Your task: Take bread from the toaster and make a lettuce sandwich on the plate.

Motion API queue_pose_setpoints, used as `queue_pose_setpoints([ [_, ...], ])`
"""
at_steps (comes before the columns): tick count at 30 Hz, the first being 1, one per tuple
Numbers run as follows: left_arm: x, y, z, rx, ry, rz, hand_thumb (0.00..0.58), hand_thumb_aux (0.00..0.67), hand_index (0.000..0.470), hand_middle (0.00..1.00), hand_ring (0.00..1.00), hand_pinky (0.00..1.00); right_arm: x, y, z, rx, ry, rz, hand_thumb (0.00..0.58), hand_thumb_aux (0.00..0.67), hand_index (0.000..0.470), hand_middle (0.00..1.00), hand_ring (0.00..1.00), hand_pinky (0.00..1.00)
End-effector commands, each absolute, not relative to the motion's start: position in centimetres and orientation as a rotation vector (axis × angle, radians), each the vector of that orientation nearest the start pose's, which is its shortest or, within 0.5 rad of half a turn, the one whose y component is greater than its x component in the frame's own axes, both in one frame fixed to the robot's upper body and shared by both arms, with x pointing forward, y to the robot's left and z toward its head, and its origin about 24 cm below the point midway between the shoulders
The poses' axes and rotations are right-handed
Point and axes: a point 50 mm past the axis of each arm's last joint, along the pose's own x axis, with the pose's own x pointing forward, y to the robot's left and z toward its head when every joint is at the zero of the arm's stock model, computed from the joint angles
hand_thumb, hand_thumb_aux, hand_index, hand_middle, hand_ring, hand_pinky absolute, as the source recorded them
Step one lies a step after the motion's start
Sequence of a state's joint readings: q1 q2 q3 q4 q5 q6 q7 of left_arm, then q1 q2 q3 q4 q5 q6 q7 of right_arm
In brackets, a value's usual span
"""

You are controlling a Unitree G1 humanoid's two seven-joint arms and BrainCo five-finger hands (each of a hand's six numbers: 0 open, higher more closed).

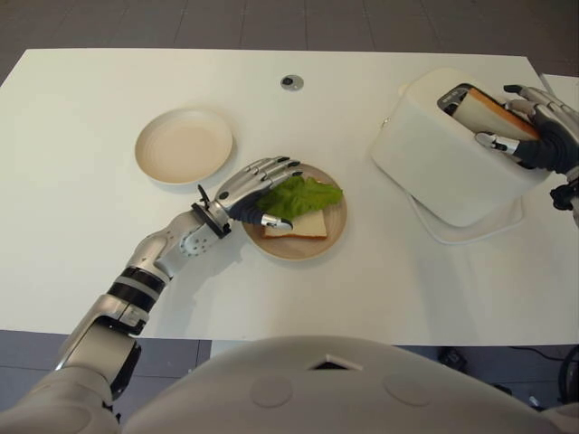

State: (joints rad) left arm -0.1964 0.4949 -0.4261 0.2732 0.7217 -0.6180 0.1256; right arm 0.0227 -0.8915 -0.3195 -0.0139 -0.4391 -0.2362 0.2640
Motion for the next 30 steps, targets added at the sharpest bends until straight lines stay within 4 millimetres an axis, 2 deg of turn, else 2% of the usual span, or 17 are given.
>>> queue_pose_setpoints([
  [1,24.7,12.5,4.0,1.06,-0.544,-0.667,0.0,0.0,0.0,0.0,0.0,0.0,24.3,-31.8,19.4,-1.34,-0.241,-0.069,0.58,0.67,0.47,0.0,0.0,0.0],
  [4,24.8,12.5,4.4,1.039,-0.555,-0.648,0.0,0.0,0.0,0.0,0.0,0.0,24.1,-31.6,21.7,-1.293,-0.385,-0.163,0.58,0.67,0.47,0.46,0.46,0.46],
  [6,24.9,12.5,4.6,1.028,-0.567,-0.628,0.0,0.0,0.0,0.0,0.0,0.0,24.0,-31.2,22.6,-1.274,-0.456,-0.197,0.58,0.67,0.47,0.91,0.91,0.91],
  [7,25.0,12.5,4.8,1.017,-0.575,-0.613,0.0,0.0,0.0,0.0,0.0,0.0,23.9,-31.0,23.0,-1.264,-0.494,-0.212,0.58,0.67,0.47,1.0,1.0,1.0],
  [10,25.4,12.9,5.9,0.945,-0.602,-0.546,0.0,0.0,0.0,0.0,0.0,0.0,23.6,-29.9,24.7,-1.211,-0.632,-0.248,0.58,0.67,0.47,1.0,1.0,1.0],
  [12,25.7,13.3,7.1,0.819,-0.629,-0.485,0.0,0.0,0.0,0.0,0.0,0.0,23.6,-28.6,25.7,-1.124,-0.734,-0.225,0.58,0.67,0.47,1.0,1.0,1.0],
  [16,26.6,15.2,10.3,0.517,-0.693,-0.289,0.0,0.0,0.0,0.0,0.0,0.0,24.6,-25.1,25.3,-0.935,-0.798,-0.034,0.58,0.67,0.47,1.0,1.0,1.0],
  [20,26.3,16.9,12.3,0.258,-0.731,-0.256,0.0,0.0,0.0,0.0,0.0,0.0,26.9,-20.8,22.1,-0.828,-0.7,0.284,0.58,0.67,0.47,1.0,1.0,1.0],
  [25,25.5,17.9,13.4,0.033,-0.752,-0.33,0.0,0.0,0.0,0.0,0.0,0.0,29.2,-17.1,16.9,-0.81,-0.487,0.624,0.58,0.67,0.47,1.0,1.0,1.0],
  [30,24.9,17.6,12.7,0.049,-0.734,-0.452,0.0,0.0,0.0,0.0,0.0,0.0,30.4,-15.0,12.8,-0.767,-0.326,0.869,0.58,0.67,0.47,1.0,1.0,1.0],
])
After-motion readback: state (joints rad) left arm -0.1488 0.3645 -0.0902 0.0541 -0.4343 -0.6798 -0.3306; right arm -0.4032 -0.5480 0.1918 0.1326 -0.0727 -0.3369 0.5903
